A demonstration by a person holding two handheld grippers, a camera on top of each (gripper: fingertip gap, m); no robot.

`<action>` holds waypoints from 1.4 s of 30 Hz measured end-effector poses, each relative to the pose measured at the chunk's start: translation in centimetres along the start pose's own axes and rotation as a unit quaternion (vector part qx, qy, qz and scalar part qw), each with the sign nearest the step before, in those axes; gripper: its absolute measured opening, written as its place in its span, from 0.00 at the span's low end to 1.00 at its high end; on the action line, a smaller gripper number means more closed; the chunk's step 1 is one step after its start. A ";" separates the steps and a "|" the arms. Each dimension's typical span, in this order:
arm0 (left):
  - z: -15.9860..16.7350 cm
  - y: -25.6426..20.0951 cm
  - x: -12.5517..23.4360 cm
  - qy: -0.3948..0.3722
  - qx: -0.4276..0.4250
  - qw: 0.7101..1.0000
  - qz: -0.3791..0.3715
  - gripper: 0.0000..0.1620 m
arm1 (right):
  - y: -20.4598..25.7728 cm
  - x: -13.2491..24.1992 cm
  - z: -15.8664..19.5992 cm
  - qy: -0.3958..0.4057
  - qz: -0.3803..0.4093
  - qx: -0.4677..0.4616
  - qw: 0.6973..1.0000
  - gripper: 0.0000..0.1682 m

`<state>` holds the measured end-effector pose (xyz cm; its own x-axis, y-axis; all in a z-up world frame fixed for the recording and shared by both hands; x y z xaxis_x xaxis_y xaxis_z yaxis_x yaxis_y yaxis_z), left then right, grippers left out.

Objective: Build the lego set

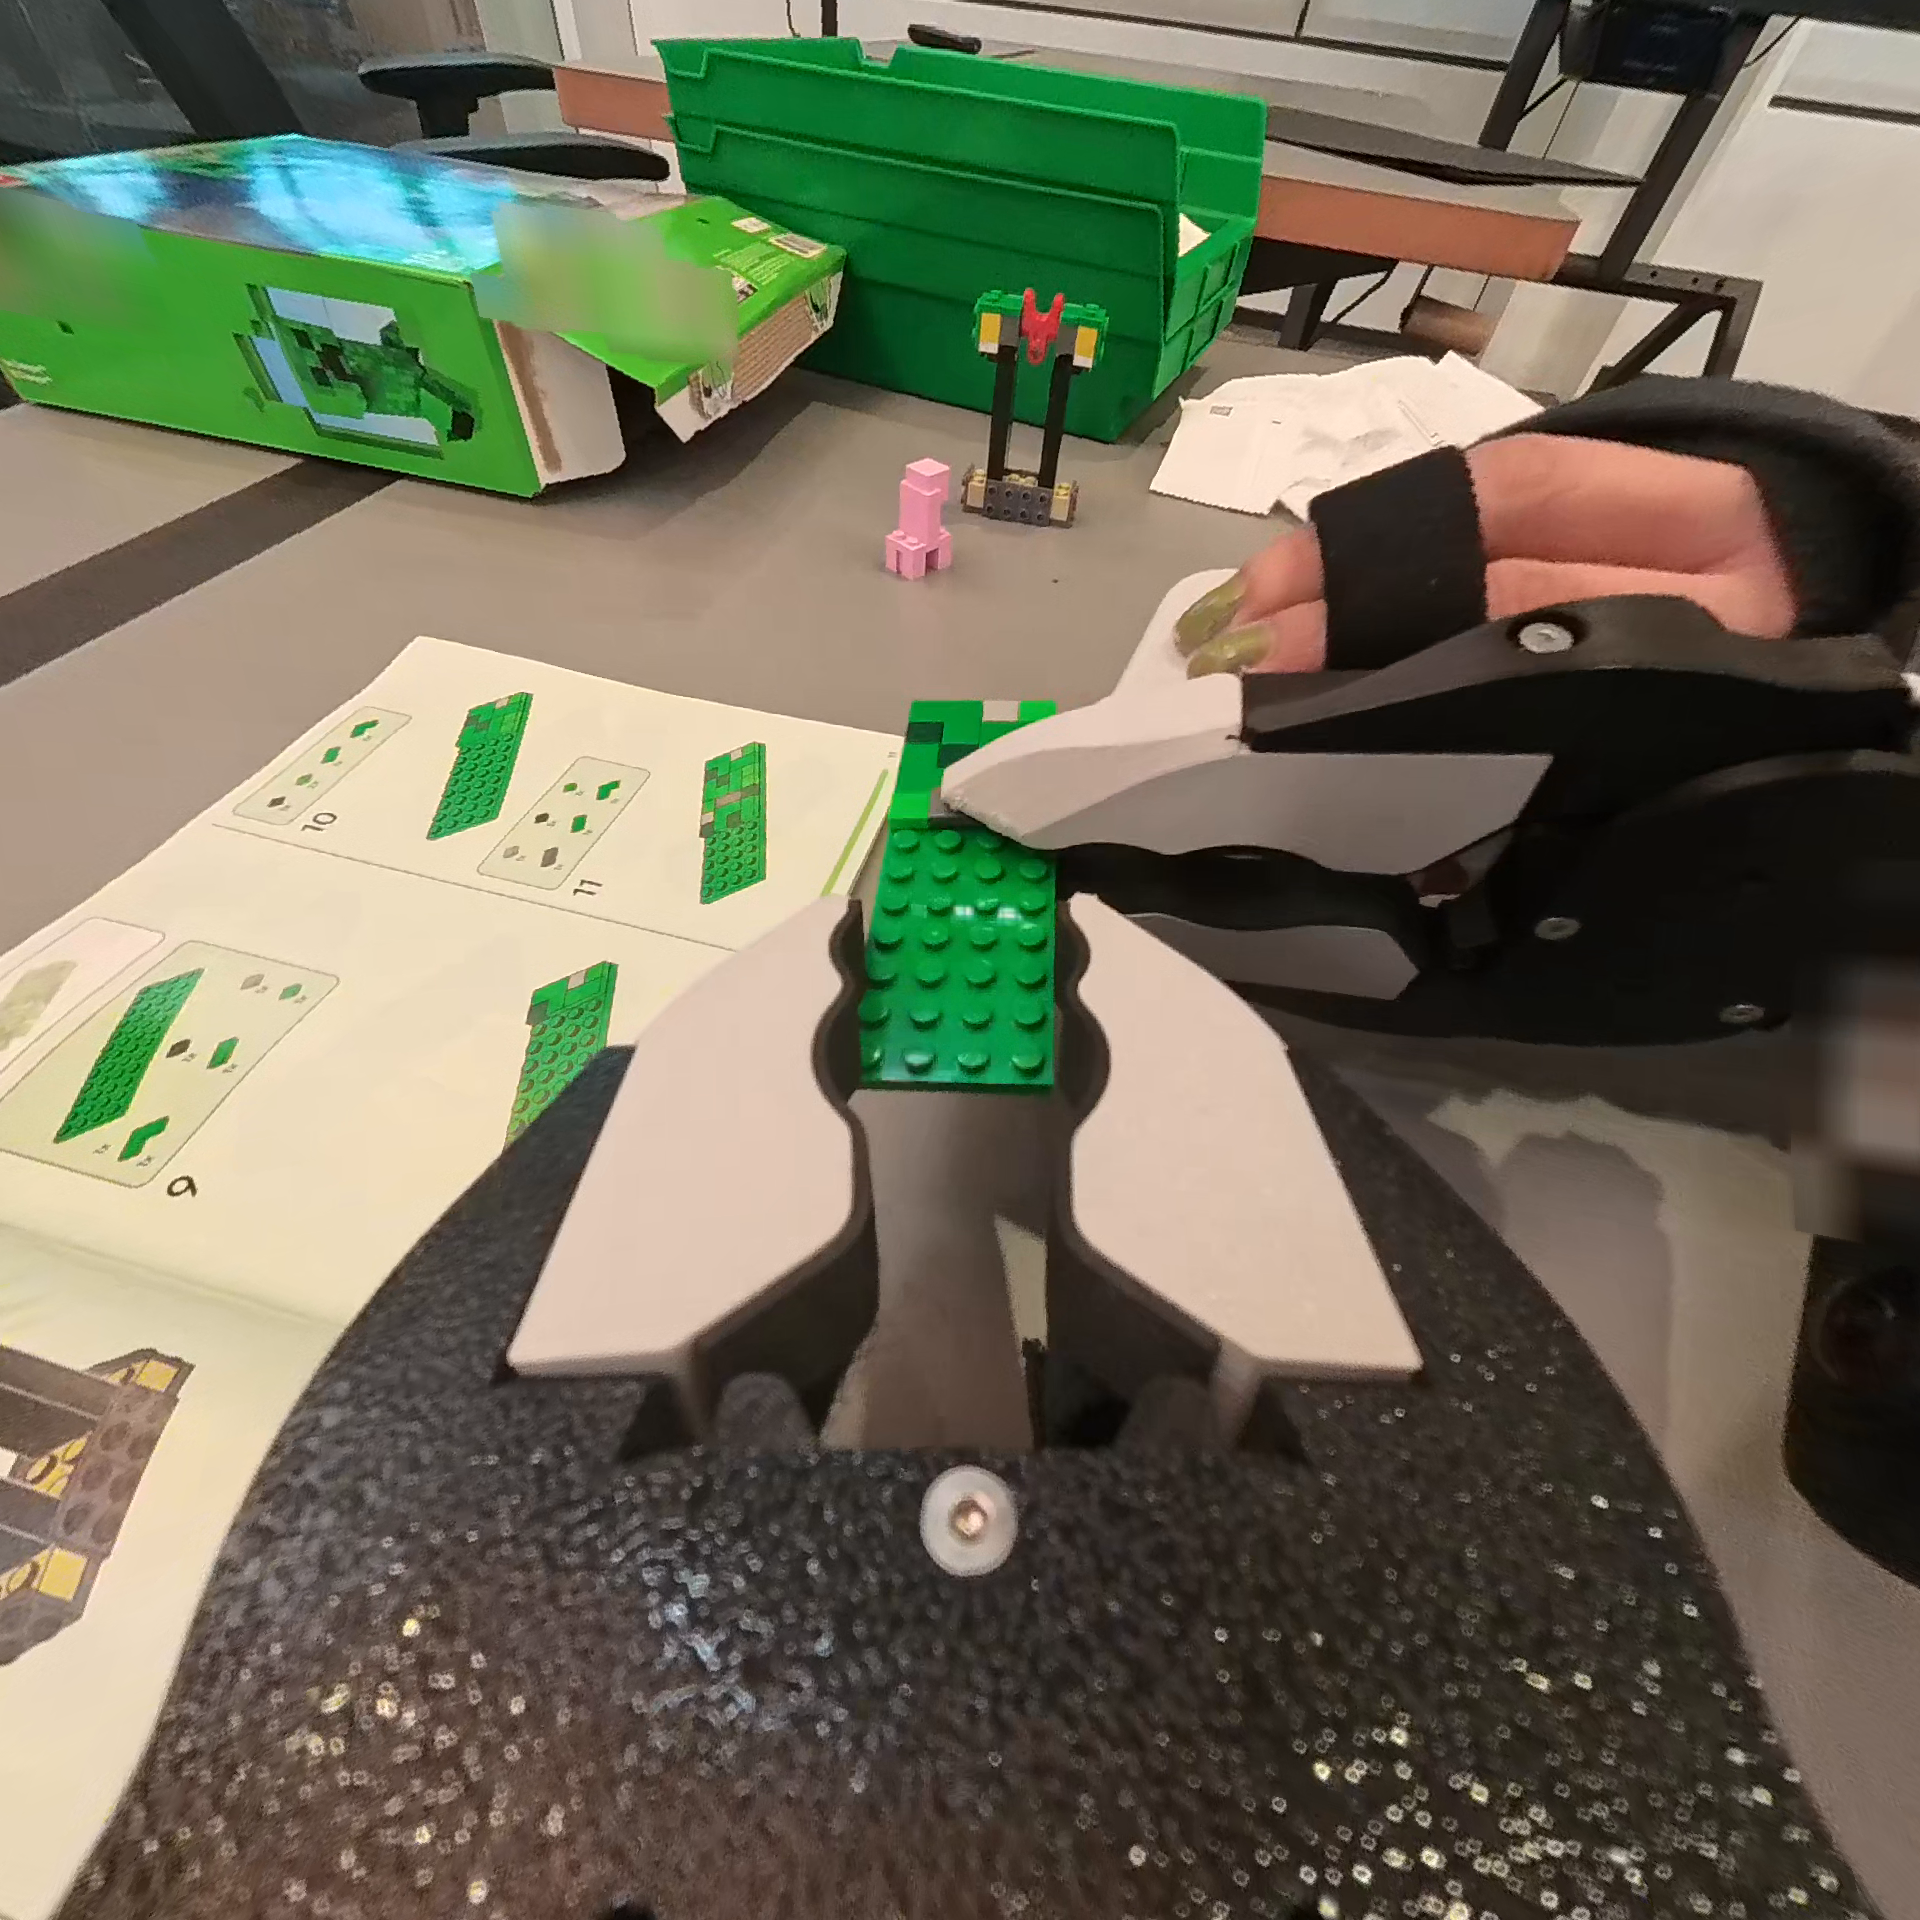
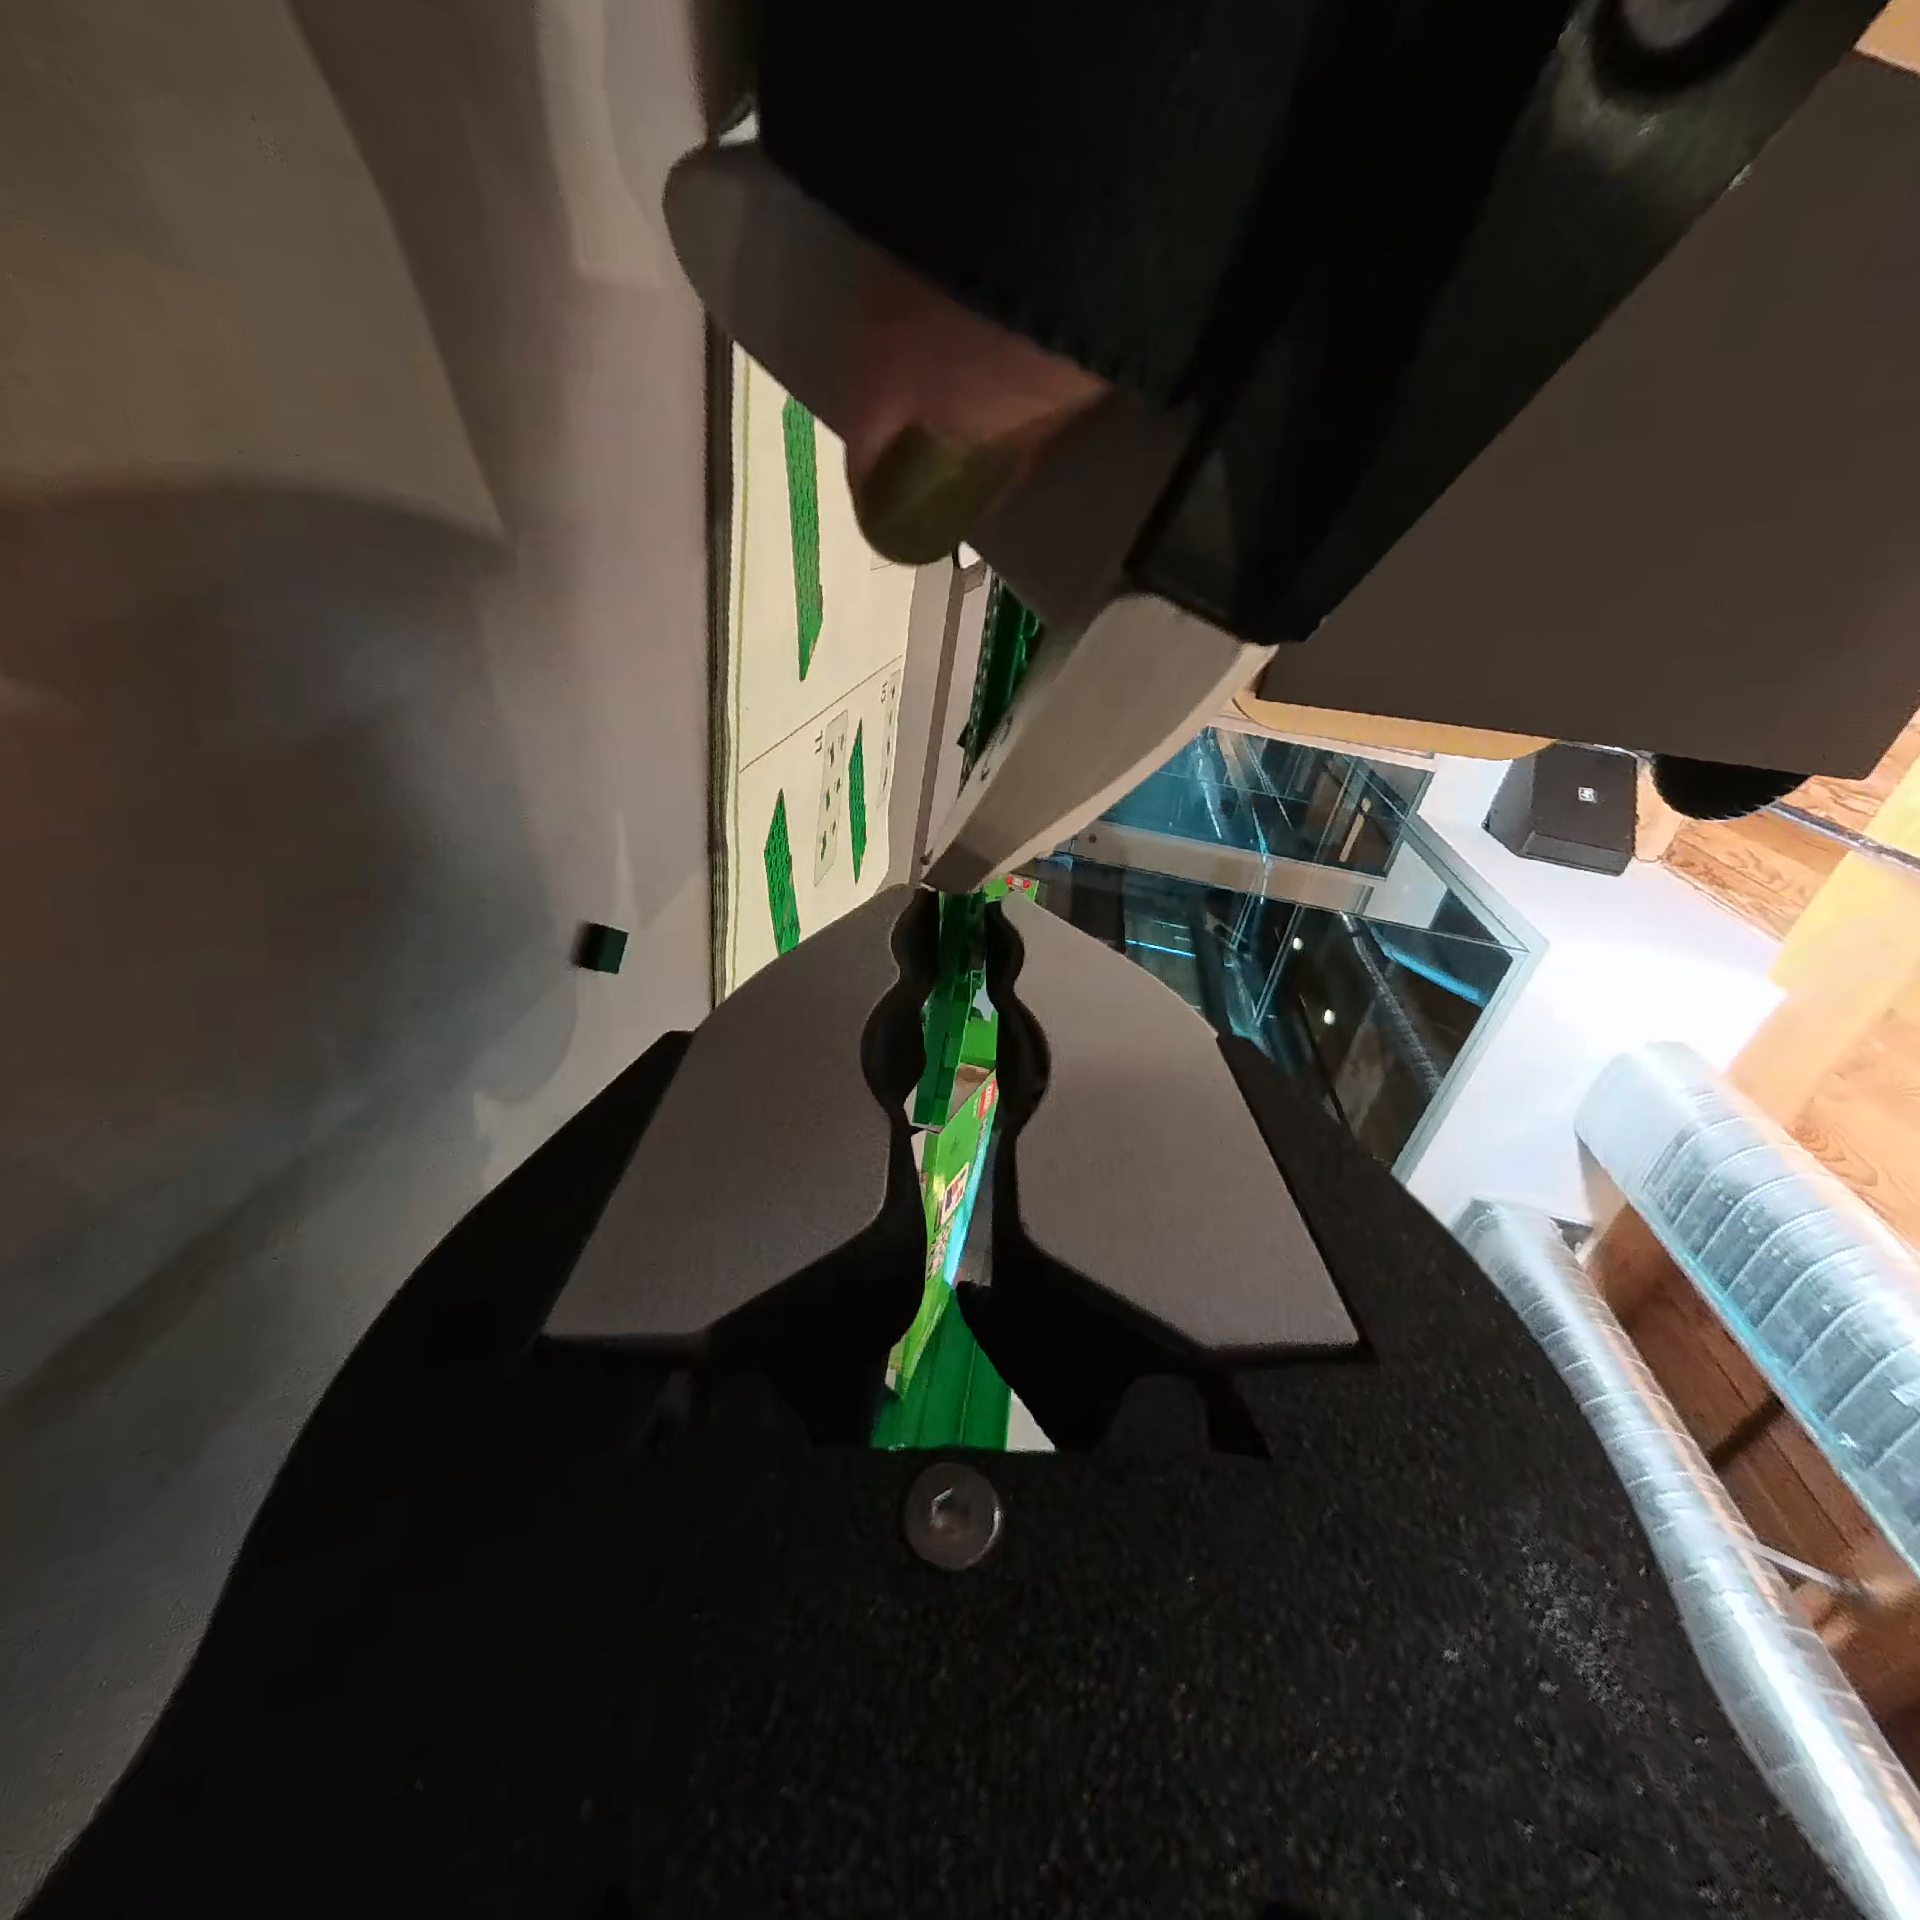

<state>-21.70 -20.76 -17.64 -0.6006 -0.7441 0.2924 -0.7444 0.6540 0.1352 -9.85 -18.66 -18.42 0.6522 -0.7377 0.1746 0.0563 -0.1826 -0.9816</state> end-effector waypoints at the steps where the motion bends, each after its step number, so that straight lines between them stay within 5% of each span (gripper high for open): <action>1: 0.0 0.0 0.0 -0.002 0.001 1.000 0.001 0.21 | 0.0 0.0 0.0 -0.001 0.000 -0.002 1.000 0.04; 26: -0.4 -0.8 -0.3 -0.021 -0.038 0.999 0.015 0.13 | -0.4 0.3 1.0 -0.013 -0.056 -0.107 0.993 0.04; 29: -0.7 -0.7 0.0 -0.041 -0.095 0.994 0.033 0.23 | -0.8 0.2 1.3 -0.010 -0.101 -0.146 0.984 0.04; 34: -0.4 -1.5 0.5 -0.017 -0.283 0.958 0.035 0.11 | -1.5 0.4 1.4 -0.029 -0.217 -0.202 0.955 0.04; 42: -0.7 -2.0 0.9 -0.034 -0.302 0.952 0.049 0.03 | -2.9 0.5 1.8 -0.037 -0.329 -0.290 0.898 0.05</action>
<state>-20.53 -22.62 -16.98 -0.6911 -0.6691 0.2731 -0.3930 0.6651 0.6350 -8.33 -17.38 -15.64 0.6719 -0.3055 0.6747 0.0583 -0.8863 -0.4595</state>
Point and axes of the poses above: each gripper's, where its closed fingertips meet, x back along the fingers, z out of its underside, y = z × x across the jaws, the point moved 9 cm from there along x, back along the fingers, and after that the axes turned 13 degrees about -x, right-handed, at the moved point
